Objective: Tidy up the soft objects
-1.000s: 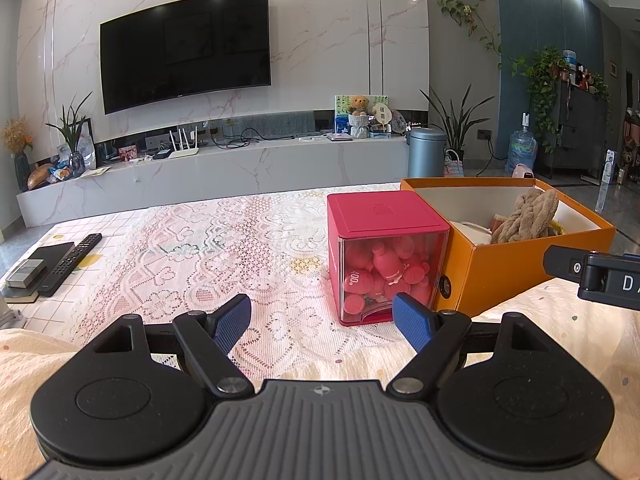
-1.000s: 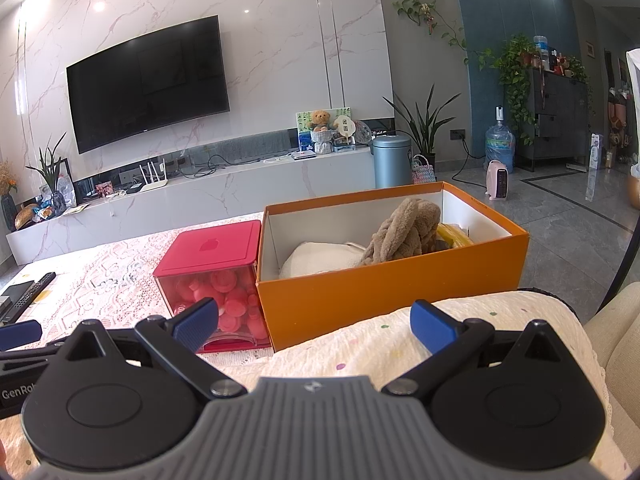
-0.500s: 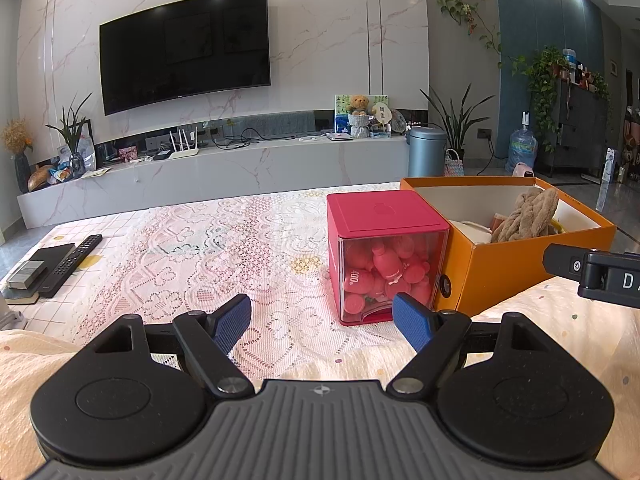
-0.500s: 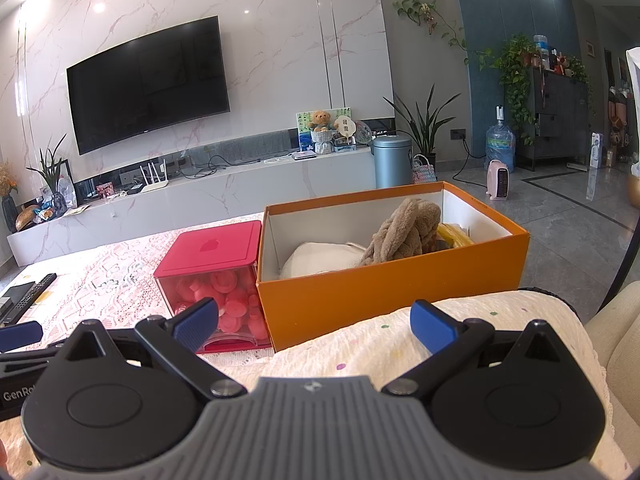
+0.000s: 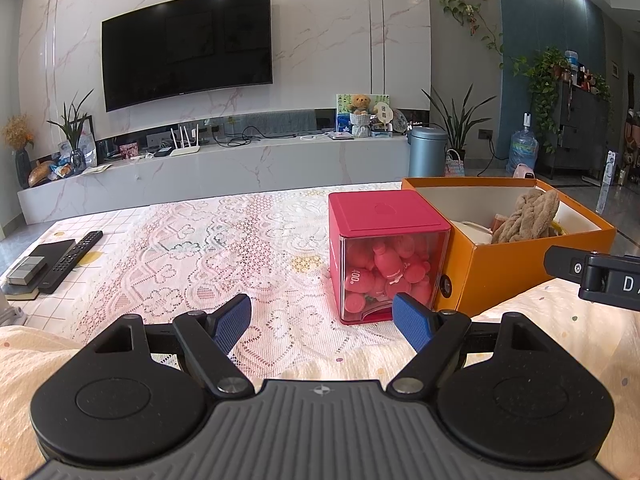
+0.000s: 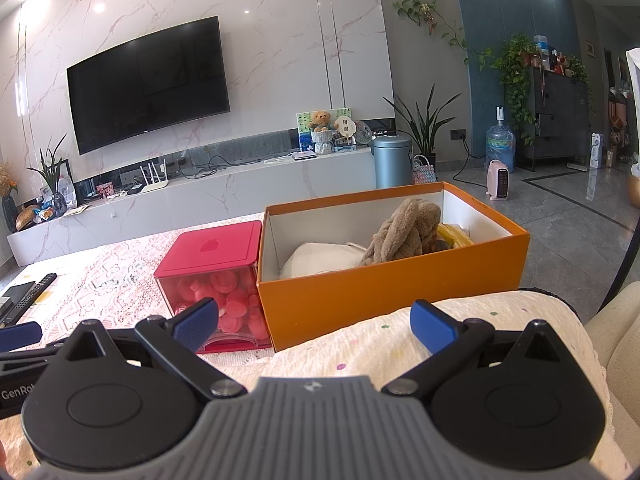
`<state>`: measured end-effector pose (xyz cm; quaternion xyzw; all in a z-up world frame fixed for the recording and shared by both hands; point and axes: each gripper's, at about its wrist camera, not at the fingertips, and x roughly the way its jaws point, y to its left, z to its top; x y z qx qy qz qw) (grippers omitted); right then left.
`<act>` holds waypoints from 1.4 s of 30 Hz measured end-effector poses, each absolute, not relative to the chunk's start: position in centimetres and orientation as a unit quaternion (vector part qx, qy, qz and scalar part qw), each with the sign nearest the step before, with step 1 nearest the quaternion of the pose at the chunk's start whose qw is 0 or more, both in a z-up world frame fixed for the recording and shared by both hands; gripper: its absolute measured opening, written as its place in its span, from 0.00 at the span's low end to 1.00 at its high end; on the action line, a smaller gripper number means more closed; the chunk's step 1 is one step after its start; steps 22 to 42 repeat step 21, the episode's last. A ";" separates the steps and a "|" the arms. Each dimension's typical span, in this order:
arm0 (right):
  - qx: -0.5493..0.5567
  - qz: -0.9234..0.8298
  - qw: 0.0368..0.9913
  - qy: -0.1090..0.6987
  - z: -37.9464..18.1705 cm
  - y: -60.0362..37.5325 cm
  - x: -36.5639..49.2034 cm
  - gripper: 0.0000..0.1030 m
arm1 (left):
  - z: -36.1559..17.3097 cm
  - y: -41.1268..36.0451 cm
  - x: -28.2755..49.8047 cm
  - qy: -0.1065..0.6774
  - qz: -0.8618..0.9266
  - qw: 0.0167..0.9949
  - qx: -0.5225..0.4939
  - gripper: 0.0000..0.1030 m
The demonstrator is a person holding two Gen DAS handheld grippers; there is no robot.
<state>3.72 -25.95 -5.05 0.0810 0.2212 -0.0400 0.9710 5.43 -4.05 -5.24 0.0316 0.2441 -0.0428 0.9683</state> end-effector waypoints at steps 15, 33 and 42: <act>0.081 -0.040 0.971 0.221 -5.1 -26.0 3.7 0.97 | -5.2 -4.0 5.4 0.245 -0.043 0.968 0.030 0.91; 0.081 -0.040 0.971 0.221 -5.1 -26.0 3.7 0.97 | -5.1 -4.0 5.3 0.245 -0.043 0.968 0.029 0.91; 0.081 -0.040 0.971 0.221 -5.1 -26.0 3.7 0.97 | -5.1 -4.0 5.3 0.245 -0.043 0.968 0.029 0.91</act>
